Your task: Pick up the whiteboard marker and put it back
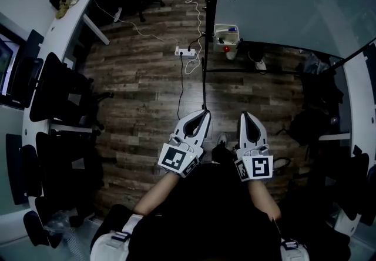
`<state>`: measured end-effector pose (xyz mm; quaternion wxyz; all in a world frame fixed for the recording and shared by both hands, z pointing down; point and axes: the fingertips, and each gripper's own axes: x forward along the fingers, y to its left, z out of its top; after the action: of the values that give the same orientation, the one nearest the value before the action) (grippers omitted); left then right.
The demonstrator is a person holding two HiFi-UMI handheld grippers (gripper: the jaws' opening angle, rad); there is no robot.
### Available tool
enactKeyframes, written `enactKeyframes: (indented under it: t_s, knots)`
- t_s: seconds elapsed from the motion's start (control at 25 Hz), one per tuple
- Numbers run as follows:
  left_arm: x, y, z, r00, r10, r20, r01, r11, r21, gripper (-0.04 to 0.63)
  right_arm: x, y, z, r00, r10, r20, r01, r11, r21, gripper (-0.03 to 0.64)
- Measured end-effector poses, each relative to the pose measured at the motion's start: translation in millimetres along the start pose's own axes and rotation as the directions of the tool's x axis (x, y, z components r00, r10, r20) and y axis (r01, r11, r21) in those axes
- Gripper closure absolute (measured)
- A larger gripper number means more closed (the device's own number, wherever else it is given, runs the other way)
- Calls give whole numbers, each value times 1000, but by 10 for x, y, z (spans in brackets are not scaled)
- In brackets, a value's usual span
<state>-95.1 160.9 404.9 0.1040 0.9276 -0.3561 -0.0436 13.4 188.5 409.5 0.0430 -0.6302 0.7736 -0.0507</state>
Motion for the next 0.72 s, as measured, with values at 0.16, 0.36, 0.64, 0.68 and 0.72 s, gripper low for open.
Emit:
enactKeyframes:
  t_s: [0.16, 0.36, 0.64, 0.68, 0.72]
  knots:
    - [297, 18, -17, 1000, -20, 14, 20, 1000, -7, 588, 176, -160, 12, 1000, 19, 3, -19, 1000, 2, 603]
    - [667, 34, -35, 1000, -27, 0, 27, 1000, -10, 588, 396, -414, 26, 1000, 31, -2, -31, 999, 10, 603]
    - [1048, 33, -15, 1000, -4, -11, 4, 1000, -1, 588, 617, -723, 34, 999, 52, -16, -52, 998, 33, 603]
    - [1097, 37, -11, 1000, 1, -13, -1, 1000, 2, 588, 648, -765, 37, 998, 56, -16, -55, 998, 35, 603]
    - [1145, 38, -7, 1000, 4, -15, -4, 1000, 5, 588, 677, -809, 38, 998, 59, -16, -59, 998, 37, 603]
